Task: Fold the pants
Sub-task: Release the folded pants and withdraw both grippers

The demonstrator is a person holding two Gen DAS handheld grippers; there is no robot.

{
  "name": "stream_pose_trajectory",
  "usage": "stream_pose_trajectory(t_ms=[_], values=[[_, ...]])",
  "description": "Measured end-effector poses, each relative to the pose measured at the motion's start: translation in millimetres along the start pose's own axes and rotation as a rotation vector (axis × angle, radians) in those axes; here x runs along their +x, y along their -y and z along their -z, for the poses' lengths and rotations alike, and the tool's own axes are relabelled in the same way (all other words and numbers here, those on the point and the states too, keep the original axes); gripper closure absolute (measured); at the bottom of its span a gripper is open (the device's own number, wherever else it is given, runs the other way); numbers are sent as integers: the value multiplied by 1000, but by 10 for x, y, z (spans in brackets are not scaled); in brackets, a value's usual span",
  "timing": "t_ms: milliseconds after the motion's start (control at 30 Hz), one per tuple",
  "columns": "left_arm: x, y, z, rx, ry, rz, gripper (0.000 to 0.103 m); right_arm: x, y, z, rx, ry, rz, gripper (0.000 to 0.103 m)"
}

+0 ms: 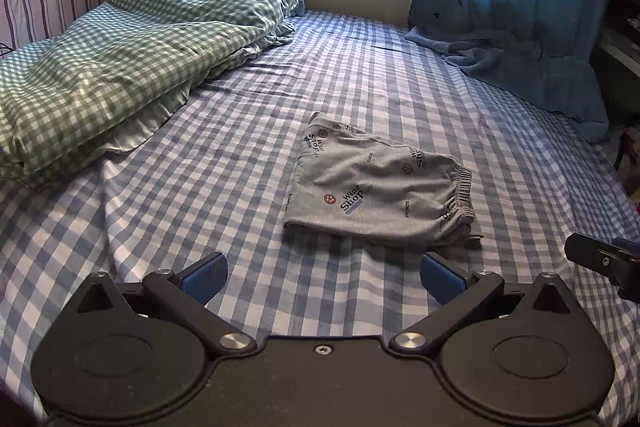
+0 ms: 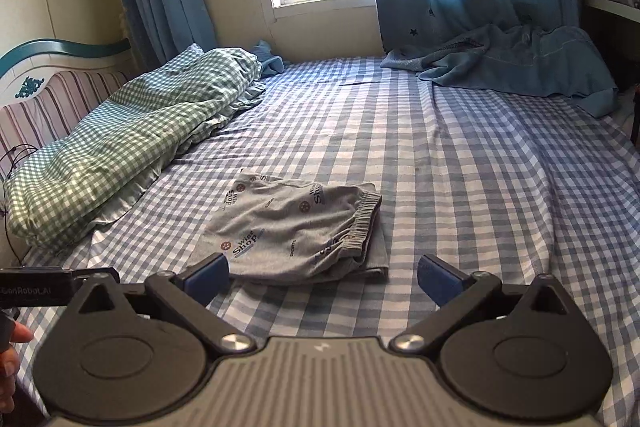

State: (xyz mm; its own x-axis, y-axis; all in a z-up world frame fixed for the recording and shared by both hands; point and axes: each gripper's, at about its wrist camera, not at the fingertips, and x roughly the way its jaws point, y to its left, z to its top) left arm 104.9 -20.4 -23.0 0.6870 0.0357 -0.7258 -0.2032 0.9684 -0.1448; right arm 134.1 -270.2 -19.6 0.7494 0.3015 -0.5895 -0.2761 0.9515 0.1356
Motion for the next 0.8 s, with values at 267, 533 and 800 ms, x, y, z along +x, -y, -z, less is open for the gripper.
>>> stream_pose_trajectory(t_ms=[267, 533, 800], values=[[-190, 91, 210, 3, 9, -17, 1, -231, 15, 206, -14, -15, -28, 0], [-299, 134, 313, -9, 14, -53, 1, -333, 39, 263, -19, -17, -43, 0], [-318, 132, 350, -15, 4, -75, 1, -363, 30, 290, -28, -24, -59, 0]])
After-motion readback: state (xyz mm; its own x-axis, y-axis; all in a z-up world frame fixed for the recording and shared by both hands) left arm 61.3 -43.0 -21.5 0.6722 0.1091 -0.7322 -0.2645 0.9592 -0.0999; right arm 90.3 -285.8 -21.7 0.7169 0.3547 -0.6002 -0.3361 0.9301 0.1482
